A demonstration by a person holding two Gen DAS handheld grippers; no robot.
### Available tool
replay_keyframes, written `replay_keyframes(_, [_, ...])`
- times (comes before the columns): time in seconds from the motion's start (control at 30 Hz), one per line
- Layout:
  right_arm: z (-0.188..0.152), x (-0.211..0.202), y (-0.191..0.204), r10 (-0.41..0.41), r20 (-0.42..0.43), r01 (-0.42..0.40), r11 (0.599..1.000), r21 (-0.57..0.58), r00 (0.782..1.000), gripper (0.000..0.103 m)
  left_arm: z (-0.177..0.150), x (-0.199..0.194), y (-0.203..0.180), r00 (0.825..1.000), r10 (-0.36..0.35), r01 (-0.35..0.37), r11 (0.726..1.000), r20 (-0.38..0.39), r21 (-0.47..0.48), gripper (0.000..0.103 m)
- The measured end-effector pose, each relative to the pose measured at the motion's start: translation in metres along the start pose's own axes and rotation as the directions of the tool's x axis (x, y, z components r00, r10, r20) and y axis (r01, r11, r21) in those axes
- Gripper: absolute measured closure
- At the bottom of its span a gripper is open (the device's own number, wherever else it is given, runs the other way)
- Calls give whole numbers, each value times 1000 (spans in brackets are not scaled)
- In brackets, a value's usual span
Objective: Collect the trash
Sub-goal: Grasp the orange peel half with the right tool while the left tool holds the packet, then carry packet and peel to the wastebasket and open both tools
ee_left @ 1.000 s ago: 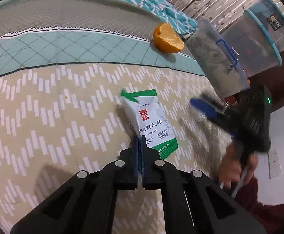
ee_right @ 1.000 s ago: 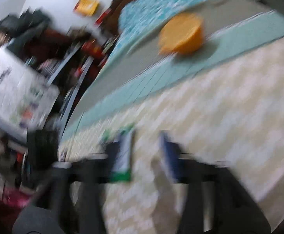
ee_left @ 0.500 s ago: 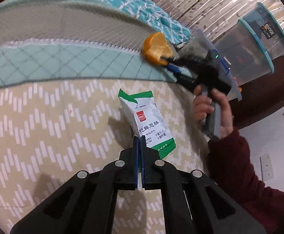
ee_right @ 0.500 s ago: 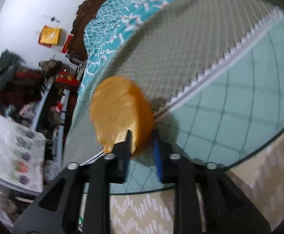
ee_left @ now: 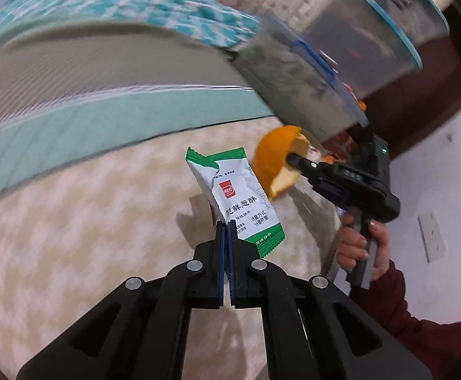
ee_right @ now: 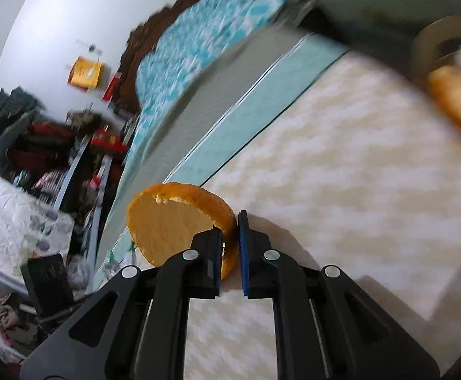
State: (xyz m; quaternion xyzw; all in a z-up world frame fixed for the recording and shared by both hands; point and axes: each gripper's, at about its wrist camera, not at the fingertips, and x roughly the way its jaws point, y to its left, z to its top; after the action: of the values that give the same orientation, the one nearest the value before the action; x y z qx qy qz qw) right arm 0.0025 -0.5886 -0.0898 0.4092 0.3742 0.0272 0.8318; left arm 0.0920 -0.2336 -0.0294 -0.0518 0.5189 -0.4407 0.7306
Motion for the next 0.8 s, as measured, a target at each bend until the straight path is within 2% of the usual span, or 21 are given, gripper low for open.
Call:
replay_keyframes(0.1, [19,-55,-34,-64,128,57,997,53,990,91,34,38,-46,999,-32,34,994,-25,105,101])
replay_keyframes(0.17, [28,-87,-55,-128,200,113,990,81,971,91,54,65,-78,998,-45,51,984,-39,173,101])
replay_keyframes(0.23, [36,-116,-75,-220,260,200,975,102,940,91,73,98,-114,996,-61,74,969,-63,237,101])
replay_keyframes(0.33, [48,-127,-96,-302,261,286,953,101,917,90,96,150,-163,993,-62,89,945,-97,314,101])
replay_keyframes(0.43, [56,-112,-112,-411,207,408,911,60,888,86,110,193,-199,990,-57,100,930,-128,355,101])
replay_keyframes(0.5, [56,-112,-115,-399,218,397,916,54,891,75,115,215,-213,989,-43,93,924,-143,371,101])
replay_keyframes(0.53, [53,-120,-116,-393,263,392,918,56,881,54,118,228,-220,987,-38,95,922,-157,375,101])
replay_keyframes(0.57, [48,-134,-118,-401,327,407,912,52,856,22,118,236,-224,985,-35,96,921,-167,377,101])
replay_keyframes(0.6, [45,-141,-114,-418,375,434,900,45,827,17,119,245,-228,985,-26,91,920,-173,381,101])
replay_keyframes(0.63, [42,-150,-110,-443,412,472,881,35,796,18,120,254,-231,984,-15,85,918,-180,386,101])
replay_keyframes(0.67, [39,-160,-109,-450,444,484,874,42,775,22,119,260,-232,983,-9,81,918,-185,388,101])
replay_keyframes(0.77, [29,-189,-112,-430,523,447,889,102,736,24,121,284,-234,980,22,56,923,-197,380,100])
replay_keyframes(0.8, [24,-198,-115,-422,543,428,895,124,726,24,121,291,-233,980,45,33,924,-194,381,97])
